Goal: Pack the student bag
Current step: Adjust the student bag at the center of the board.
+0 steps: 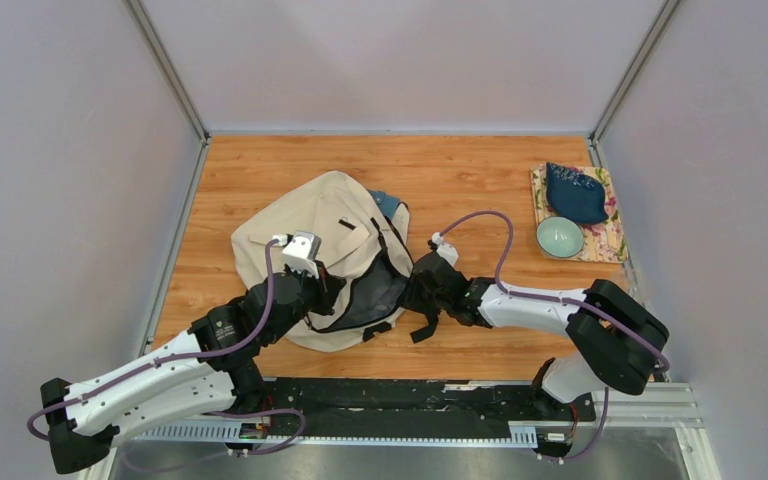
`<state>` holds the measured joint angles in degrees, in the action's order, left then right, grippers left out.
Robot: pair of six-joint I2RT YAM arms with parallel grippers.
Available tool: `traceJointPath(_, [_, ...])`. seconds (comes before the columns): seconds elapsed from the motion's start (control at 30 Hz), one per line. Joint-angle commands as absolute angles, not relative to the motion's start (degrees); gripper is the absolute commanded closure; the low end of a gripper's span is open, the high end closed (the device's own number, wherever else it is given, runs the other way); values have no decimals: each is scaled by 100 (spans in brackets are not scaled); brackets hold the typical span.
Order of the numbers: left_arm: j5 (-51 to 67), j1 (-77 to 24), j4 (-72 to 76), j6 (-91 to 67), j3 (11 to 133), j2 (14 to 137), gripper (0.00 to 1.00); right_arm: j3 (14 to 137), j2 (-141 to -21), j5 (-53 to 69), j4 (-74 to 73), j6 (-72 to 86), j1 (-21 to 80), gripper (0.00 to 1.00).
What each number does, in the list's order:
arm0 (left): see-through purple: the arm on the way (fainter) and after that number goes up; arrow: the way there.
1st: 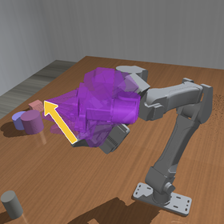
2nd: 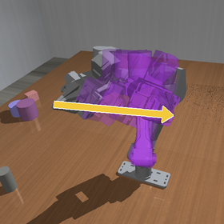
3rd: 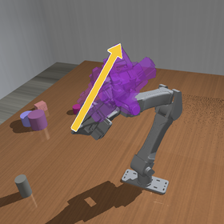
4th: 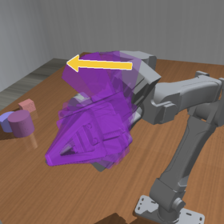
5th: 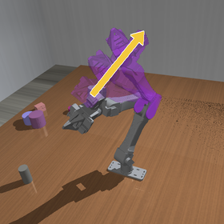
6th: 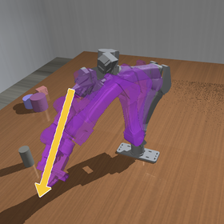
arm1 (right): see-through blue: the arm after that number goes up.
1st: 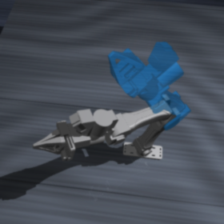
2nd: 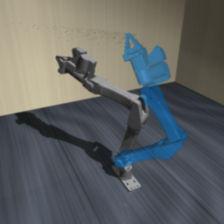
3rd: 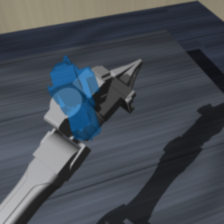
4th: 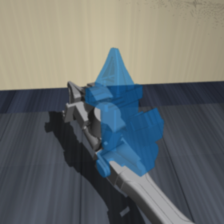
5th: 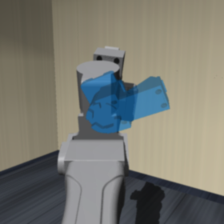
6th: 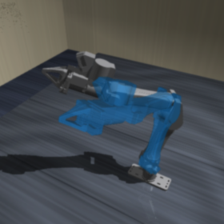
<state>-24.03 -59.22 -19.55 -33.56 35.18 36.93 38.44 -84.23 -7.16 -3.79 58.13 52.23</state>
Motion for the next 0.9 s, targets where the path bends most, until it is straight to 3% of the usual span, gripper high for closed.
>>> traceJointPath(0.0, [-2347, -5941, -1881, -3401, 3577, 3665, 100, 4017, -8402, -756, 97, 5730, 5212, 72])
traceJointPath(0.23, [-2320, -5941, -1872, -3401, 3568, 3665, 100, 4096, -8376, -844, 26, 5599, 5203, 86])
traceJointPath(0.33, [-2329, -5941, -1872, -3401, 3568, 3665, 100, 4131, -8280, -931, -255, 5537, 5203, 78])
traceJointPath(0.37, [-2320, -5941, -1872, -3401, 3568, 3682, 100, 4122, -8201, -984, -290, 5520, 5203, 69])
traceJointPath(0.47, [-2294, -5941, -1863, -3401, 3568, 3691, 100, 4175, -8112, -1230, -500, 5406, 5203, 63])
traceJointPath(0.87, [-2224, -5941, -1837, -3419, 3577, 3718, 100, 4526, -8604, -1169, -563, 5220, 5177, 67])
